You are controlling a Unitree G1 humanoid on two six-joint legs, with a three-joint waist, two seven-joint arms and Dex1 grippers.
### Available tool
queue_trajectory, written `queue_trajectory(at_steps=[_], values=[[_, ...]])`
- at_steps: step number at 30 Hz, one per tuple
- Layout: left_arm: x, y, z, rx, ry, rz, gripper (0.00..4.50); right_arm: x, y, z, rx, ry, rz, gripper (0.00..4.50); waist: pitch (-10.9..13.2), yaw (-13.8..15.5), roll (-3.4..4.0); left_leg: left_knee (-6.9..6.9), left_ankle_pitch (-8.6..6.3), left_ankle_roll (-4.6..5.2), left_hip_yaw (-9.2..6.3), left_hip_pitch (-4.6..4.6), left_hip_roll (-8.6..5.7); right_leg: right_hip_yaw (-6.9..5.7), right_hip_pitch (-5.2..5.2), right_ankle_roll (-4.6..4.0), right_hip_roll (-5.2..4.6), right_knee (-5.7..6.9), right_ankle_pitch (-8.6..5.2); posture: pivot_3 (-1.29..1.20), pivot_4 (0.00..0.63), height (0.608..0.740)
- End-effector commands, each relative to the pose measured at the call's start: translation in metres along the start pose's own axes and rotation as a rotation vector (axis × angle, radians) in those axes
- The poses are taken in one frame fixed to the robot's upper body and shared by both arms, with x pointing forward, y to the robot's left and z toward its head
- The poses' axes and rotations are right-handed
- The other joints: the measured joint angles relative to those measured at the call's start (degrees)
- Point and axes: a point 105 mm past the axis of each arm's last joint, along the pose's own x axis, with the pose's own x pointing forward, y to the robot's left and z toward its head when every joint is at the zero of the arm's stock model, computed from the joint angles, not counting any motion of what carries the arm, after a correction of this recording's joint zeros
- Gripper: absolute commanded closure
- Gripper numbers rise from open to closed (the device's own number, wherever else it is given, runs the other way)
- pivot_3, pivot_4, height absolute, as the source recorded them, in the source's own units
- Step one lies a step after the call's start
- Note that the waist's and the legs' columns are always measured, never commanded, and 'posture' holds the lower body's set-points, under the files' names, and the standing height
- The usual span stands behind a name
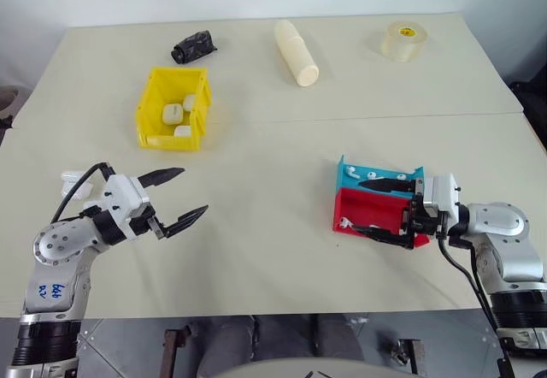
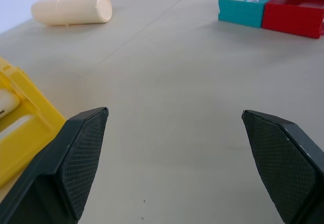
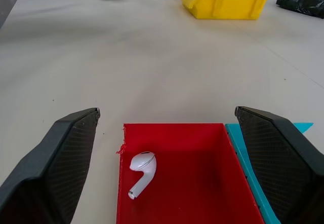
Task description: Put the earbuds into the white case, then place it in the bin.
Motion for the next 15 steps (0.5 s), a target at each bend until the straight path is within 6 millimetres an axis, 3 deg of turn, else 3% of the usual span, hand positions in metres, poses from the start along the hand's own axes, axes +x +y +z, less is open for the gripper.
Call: queue_trajectory(at_steps=[1,6,10,15], values=[[-0.004,0.004,0.012,0.062,-0.021,0.058,0.00,-0.001,0.001,0.005,-0.031,-0.012,0.013,0.02,0.0,0.0,0.00,0.01,0.00,0.00,0.00,0.00,-0.01,0.00,0.00,0.00,0.00,0.01,0.00,0.00,0.150,0.740],[-0.018,0.010,0.011,0.002,-0.006,0.214,0.00,0.013,0.006,0.015,-0.082,-0.097,0.047,0.02,0.0,-0.1,-0.02,0.00,-0.01,0.00,-0.01,0.00,0.02,0.00,0.01,0.00,0.01,-0.01,0.00,0.00,0.150,0.740],[-0.056,0.011,0.003,-0.055,0.052,0.471,0.00,0.034,0.012,0.034,-0.120,-0.217,0.091,0.02,0.0,-0.7,-0.04,-0.01,-0.07,-0.05,0.06,0.02,0.13,0.08,-0.01,0.00,0.10,0.00,0.00,0.00,0.150,0.740],[-0.098,-0.005,-0.018,-0.186,0.165,0.738,0.00,0.049,0.019,0.052,-0.183,-0.325,0.114,0.02,0.0,0.1,-0.11,0.09,-0.11,-0.06,0.04,0.00,0.16,0.07,0.03,0.00,0.13,-0.04,0.00,0.00,0.150,0.740]])
